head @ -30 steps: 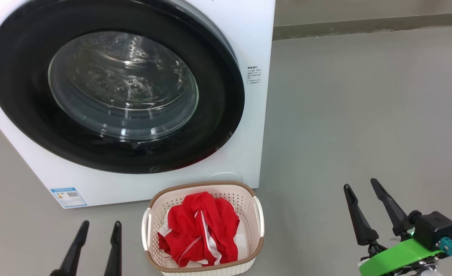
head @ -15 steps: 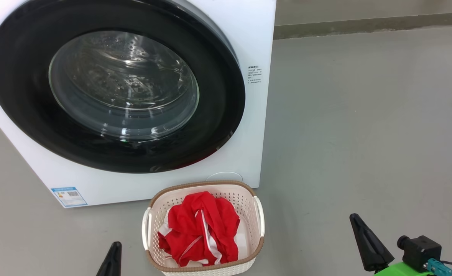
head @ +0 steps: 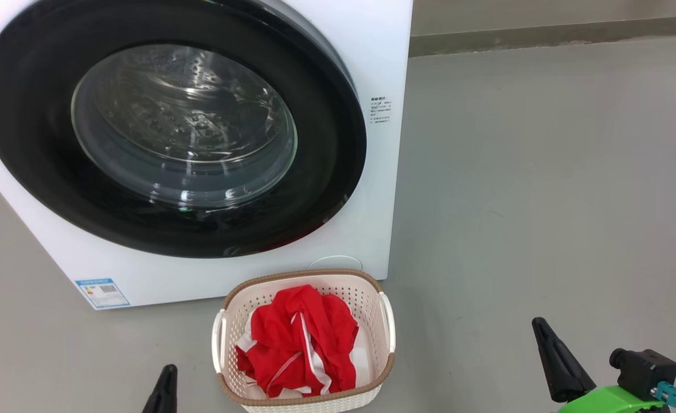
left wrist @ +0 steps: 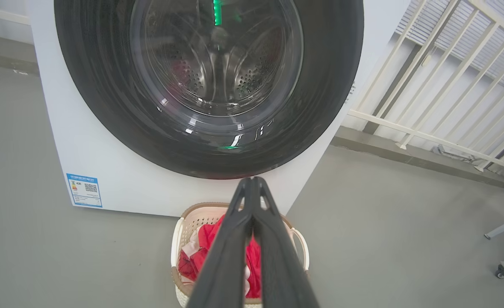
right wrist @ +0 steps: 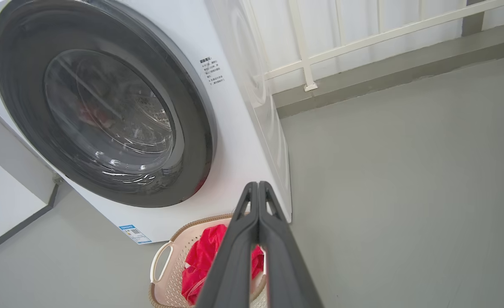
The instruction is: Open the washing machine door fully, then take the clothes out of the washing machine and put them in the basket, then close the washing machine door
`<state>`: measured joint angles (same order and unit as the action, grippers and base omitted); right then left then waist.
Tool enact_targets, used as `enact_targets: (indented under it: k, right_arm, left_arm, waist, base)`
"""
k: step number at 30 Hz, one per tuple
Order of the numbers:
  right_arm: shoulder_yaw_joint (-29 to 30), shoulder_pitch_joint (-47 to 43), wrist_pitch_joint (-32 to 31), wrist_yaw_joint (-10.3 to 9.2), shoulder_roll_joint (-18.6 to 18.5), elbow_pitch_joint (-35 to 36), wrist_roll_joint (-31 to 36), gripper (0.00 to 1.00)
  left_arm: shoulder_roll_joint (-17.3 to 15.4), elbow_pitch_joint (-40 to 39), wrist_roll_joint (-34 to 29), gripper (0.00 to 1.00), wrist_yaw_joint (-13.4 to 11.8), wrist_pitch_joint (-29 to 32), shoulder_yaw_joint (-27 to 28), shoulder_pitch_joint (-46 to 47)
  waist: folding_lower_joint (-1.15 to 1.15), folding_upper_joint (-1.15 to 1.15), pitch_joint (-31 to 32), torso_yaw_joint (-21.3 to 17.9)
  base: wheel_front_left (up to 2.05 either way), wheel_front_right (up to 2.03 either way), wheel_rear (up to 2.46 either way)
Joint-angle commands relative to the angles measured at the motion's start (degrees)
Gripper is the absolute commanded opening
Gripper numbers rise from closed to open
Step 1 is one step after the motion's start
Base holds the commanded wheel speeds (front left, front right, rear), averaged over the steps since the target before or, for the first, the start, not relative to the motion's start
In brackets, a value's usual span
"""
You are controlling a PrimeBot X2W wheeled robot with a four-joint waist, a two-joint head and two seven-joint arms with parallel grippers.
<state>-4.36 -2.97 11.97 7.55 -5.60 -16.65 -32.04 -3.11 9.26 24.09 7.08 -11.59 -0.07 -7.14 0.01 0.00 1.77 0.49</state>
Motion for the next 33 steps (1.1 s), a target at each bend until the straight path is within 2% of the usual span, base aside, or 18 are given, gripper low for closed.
enact_targets:
  k: [1,33]
  right_arm:
    - [0.7,2.5,-0.6,-0.01,-0.5,1.5,-1.8,0.00]
    - [3.6,4.4,-5.8,-0.03,0.4,1.8,-19.1,0.00]
  left_arm:
    - [-0.6,-1.1,2.3,0.00,0.1,0.5,0.7,2.3]
    - [-0.6,0.6,21.9,0.00,0.2,5.4,2.1,5.6]
  waist:
    - [-0.01,0.00,0.0,0.0]
    - [-0.01,0.00,-0.6,-0.2]
  base:
    - [0.00,0.00,0.00]
    - [0.00,0.00,0.00]
